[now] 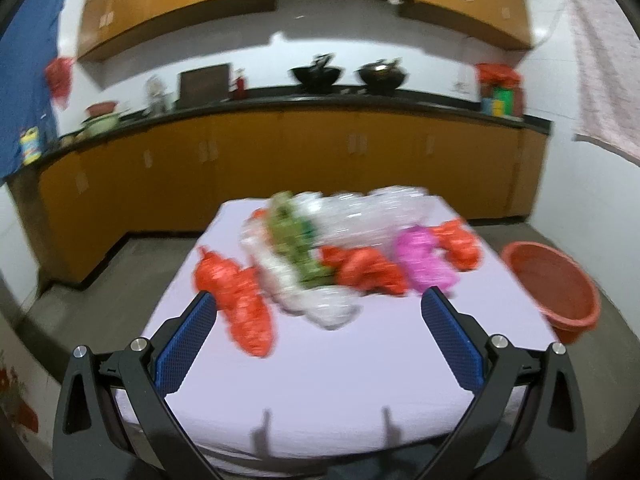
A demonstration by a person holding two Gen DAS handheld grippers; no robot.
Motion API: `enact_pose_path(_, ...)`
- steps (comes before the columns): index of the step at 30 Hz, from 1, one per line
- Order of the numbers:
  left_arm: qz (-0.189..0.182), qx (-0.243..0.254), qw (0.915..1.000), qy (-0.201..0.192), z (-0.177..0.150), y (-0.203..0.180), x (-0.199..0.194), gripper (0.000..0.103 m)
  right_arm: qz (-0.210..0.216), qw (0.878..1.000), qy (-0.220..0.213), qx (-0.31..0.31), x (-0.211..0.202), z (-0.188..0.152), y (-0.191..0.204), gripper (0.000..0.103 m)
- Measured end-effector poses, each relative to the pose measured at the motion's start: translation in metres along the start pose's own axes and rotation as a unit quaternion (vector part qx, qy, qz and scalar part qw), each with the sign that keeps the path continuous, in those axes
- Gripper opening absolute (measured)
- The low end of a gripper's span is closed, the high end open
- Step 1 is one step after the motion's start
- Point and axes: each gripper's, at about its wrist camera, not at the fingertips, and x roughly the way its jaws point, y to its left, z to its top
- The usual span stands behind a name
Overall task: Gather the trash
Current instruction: 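Grasp a red bag with the left gripper while the right gripper grasps another red bag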
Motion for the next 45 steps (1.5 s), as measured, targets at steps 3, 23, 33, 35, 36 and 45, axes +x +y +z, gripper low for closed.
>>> enact_pose_path(3,0.038,-0.013,0.9992,0.008,-0.001,0.031,0.018,0.101,0.012,1.000,0.002,-0.012,0.016,0.005,0.015,0.091)
enact_pose_path(23,0.075,-0.073,0.9840,0.145,-0.007,0.091,0.148,0.089,0.104,0.985,0.126,-0.061,0.224,0.009,0.123,0.082)
enact_pose_path(33,0.053,-0.090,0.9788,0.176,-0.010,0.094,0.176,0.085,0.099,0.975,0.168,-0.106,0.307,0.002,0.158,0.082)
enact_pose_path(35,0.049,-0.100,0.9763,0.186,-0.012,0.096,0.181,0.077,0.098,0.973,0.178,-0.109,0.316,-0.001,0.161,0.080)
enact_pose_path(36,0.048,-0.104,0.9754,0.189,-0.012,0.098,0.184,0.073,0.101,0.972,0.183,-0.108,0.319,-0.003,0.161,0.077)
enact_pose_path(45,0.027,-0.113,0.9775,0.176,-0.012,0.098,0.176,0.045,0.131,0.967,0.192,-0.107,0.319,-0.008,0.165,0.035)
